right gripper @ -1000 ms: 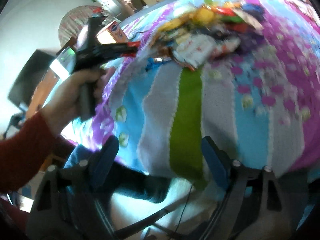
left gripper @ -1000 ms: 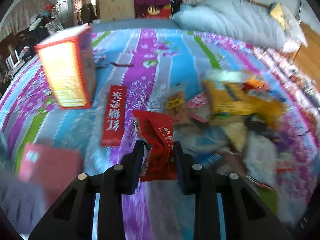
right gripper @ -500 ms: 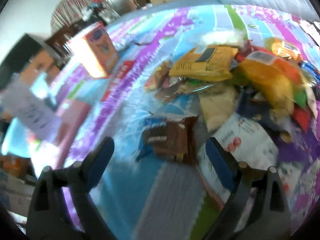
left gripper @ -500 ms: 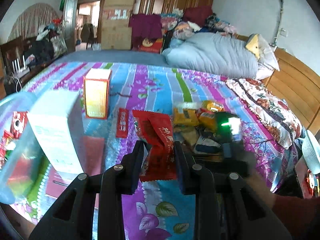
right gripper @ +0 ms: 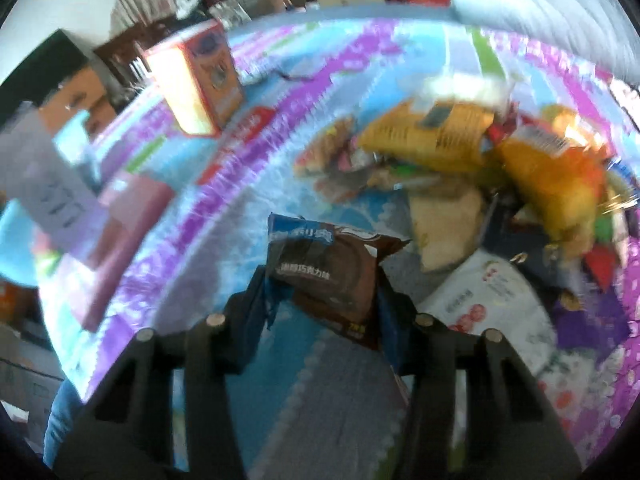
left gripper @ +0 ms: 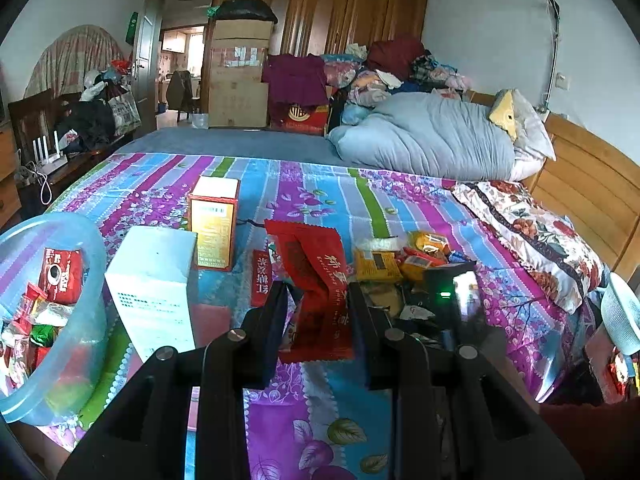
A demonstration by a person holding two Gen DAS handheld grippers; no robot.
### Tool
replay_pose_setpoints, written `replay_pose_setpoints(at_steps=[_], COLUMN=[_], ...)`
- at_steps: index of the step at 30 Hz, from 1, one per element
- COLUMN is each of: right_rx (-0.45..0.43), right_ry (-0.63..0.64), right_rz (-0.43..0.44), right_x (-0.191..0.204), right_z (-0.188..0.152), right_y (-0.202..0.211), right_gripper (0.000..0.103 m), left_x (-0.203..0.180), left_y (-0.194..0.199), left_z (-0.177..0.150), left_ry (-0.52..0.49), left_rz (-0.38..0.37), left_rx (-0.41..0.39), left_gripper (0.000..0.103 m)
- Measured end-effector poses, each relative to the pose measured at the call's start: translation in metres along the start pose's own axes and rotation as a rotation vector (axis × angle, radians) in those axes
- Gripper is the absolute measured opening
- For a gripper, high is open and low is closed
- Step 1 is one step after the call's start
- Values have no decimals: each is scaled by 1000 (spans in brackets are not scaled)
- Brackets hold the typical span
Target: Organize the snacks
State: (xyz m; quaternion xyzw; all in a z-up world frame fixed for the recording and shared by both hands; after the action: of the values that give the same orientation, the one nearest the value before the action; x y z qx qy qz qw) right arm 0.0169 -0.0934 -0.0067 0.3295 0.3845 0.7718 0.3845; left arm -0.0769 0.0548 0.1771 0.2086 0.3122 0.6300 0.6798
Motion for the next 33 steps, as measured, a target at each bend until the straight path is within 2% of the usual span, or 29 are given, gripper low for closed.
replay_pose_setpoints(at_steps=[6, 14, 19, 23, 29, 33], right_rx=[-120, -254, -316, -332, -290, -238], right_ry=[5, 67, 157, 254, 386, 439], right_rz=[8, 40, 92, 152, 249, 300], right_x=[15, 54, 109, 172, 265, 311], right_z=[11, 61, 96, 120, 133, 135], right_y=[62, 132, 160, 167, 150, 131], right_gripper=[49, 49, 50, 49, 50, 50], left_x=[4, 35, 86, 144, 234, 276], left_y=[15, 49, 80, 108, 129, 135], left_z=[6, 25, 39, 43, 28, 14], left_ry=[7, 45, 113, 186, 314, 391], left_rz=[3, 54, 130, 220, 333, 362], left_rx=[-29, -95, -149, -193, -192, -184], left_gripper=[30, 30, 30, 30, 30, 30])
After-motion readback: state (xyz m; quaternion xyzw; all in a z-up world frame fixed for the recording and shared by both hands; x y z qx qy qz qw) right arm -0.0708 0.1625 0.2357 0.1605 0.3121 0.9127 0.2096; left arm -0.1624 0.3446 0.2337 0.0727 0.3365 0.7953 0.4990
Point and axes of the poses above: each gripper's, at about its wrist camera, not at the fingertips, and y roughly against the way its jaws point, x to its left, z to its top, the point moved 5 cm from there along -y, roughly the way its jaws point, and after that the axes turned 10 degrees about x, right-handed, at the moved point
